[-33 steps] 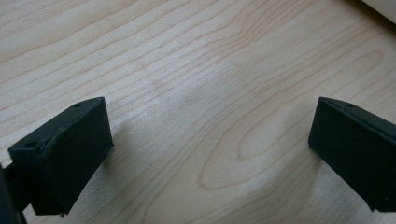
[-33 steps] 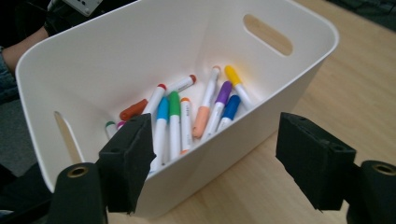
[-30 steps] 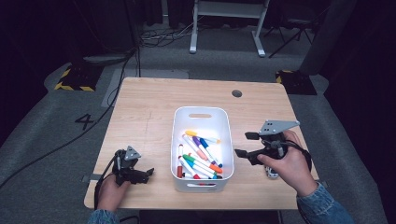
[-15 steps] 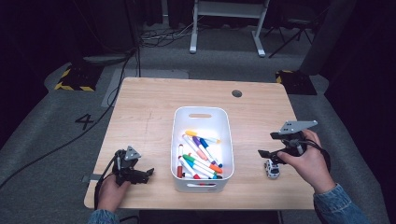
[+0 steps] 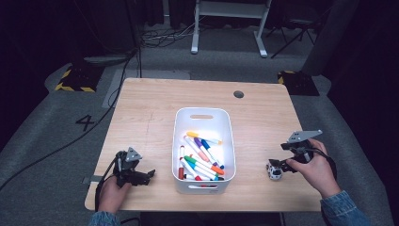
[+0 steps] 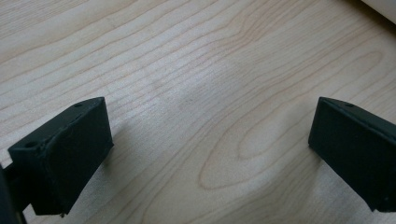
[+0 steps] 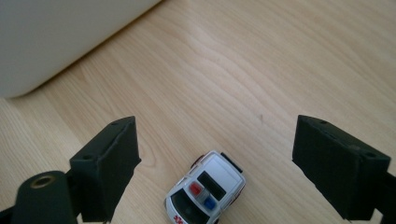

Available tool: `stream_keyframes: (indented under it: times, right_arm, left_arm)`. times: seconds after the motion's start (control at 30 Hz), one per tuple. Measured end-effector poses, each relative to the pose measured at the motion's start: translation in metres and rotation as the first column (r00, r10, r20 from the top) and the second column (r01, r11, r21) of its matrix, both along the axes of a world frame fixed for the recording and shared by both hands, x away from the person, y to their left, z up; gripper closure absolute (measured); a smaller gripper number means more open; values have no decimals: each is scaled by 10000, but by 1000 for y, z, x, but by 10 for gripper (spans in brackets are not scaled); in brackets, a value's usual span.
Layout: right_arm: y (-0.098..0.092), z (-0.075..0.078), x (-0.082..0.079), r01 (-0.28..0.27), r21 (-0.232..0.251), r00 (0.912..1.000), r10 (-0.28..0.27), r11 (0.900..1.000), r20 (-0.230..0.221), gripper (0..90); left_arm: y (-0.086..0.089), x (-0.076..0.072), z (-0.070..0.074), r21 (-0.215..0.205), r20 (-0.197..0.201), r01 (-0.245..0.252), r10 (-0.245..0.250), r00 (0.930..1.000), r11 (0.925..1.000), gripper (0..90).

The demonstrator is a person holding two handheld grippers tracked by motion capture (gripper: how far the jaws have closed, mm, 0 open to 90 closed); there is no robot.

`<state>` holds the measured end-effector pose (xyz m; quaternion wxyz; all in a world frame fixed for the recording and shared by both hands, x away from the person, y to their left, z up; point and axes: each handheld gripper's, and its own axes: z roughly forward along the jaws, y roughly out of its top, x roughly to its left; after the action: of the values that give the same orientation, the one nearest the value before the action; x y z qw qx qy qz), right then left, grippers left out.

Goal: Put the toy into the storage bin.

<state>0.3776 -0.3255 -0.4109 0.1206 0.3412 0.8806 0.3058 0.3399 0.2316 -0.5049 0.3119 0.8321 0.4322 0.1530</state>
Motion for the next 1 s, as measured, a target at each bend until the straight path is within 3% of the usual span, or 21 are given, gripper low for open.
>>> stream_keyframes:
  times: [0.2,0.43,0.57,0.93,1.0]
  right_arm:
    - [-5,-21,-2,-119,-303,9994,109,9995,-343,151]
    - [-9,-44,-5,-27,-195,9967,11,9998,-813,151]
    - [-8,-54,-5,-253,-387,9944,212,9989,-1031,151]
    - [-9,-72,-5,-715,-715,9933,645,9949,-955,145]
    - [-9,-74,-5,-897,-874,9946,846,9921,-603,146]
  left_arm:
    - [0,0,0,-10,0,-6,6,10000,10000,0]
    - [0,0,0,1,1,-4,4,10000,10000,0]
    - [0,0,0,-11,-3,-5,5,10000,10000,0]
    - [0,0,0,-12,-4,-3,3,10000,10000,0]
    - [0,0,0,-4,-3,0,0,10000,10000,0]
